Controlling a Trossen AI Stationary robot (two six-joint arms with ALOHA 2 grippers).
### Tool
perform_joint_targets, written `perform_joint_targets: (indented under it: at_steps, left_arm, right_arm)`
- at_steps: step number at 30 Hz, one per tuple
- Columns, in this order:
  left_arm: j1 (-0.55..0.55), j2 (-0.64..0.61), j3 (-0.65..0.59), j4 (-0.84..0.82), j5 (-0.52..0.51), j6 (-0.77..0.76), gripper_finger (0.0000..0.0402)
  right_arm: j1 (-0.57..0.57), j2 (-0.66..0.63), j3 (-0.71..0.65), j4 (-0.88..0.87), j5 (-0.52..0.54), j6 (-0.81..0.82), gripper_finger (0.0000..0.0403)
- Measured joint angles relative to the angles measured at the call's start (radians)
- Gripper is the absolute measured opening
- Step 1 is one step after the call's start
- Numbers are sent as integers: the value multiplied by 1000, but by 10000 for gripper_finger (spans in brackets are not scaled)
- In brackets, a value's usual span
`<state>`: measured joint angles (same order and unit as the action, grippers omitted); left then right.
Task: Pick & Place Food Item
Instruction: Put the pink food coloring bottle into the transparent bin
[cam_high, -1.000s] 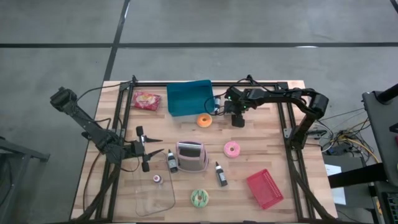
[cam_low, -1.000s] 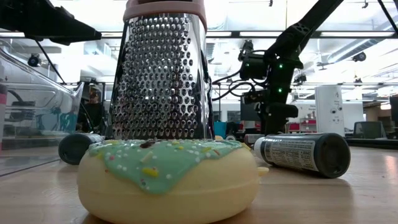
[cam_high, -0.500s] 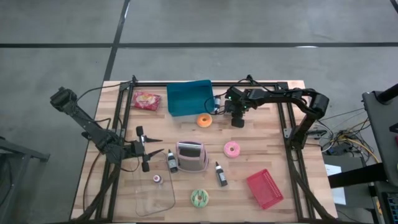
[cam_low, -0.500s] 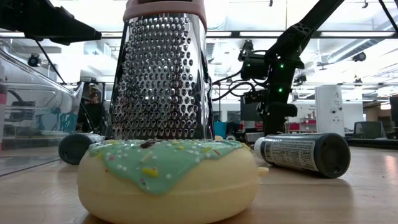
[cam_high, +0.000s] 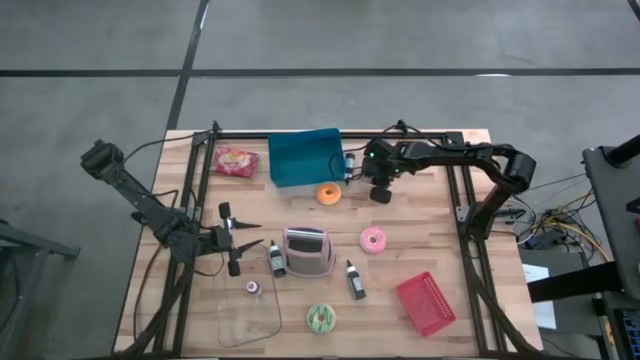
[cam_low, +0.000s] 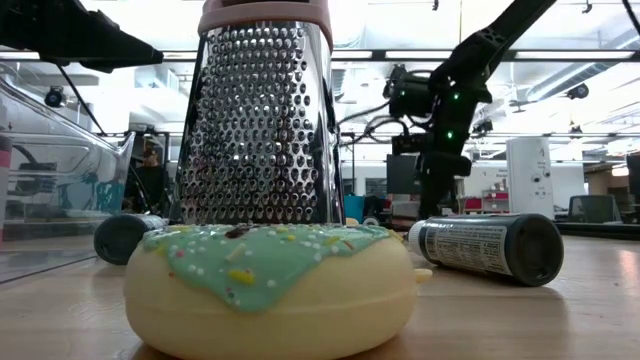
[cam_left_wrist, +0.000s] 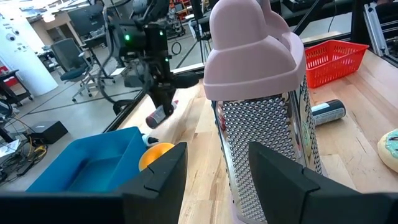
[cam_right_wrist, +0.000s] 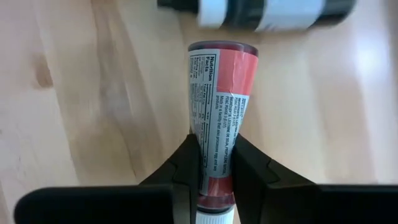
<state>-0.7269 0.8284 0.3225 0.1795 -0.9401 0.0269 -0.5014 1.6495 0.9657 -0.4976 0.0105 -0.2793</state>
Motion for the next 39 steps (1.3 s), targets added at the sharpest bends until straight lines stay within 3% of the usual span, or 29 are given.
perform_joint_targets:
  at_steps: [13,21,25,31,39]
  left_arm:
    - [0,-1,12,8,-48,9,175]
    - [46,-2,115,57,-38,171,175]
    - [132,-1,165,57,51,231,175]
    - [321,-1,202,52,187,235,175]
    - [614,3,235,73,532,210,174]
  right_arm:
    - [33,-200,1,71,13,7,53]
    - [122,-252,78,90,48,3,53]
    - [167,-232,140,86,117,-35,54]
    - [200,-196,239,66,124,-66,54]
    - [221,-148,350,64,117,-89,54]
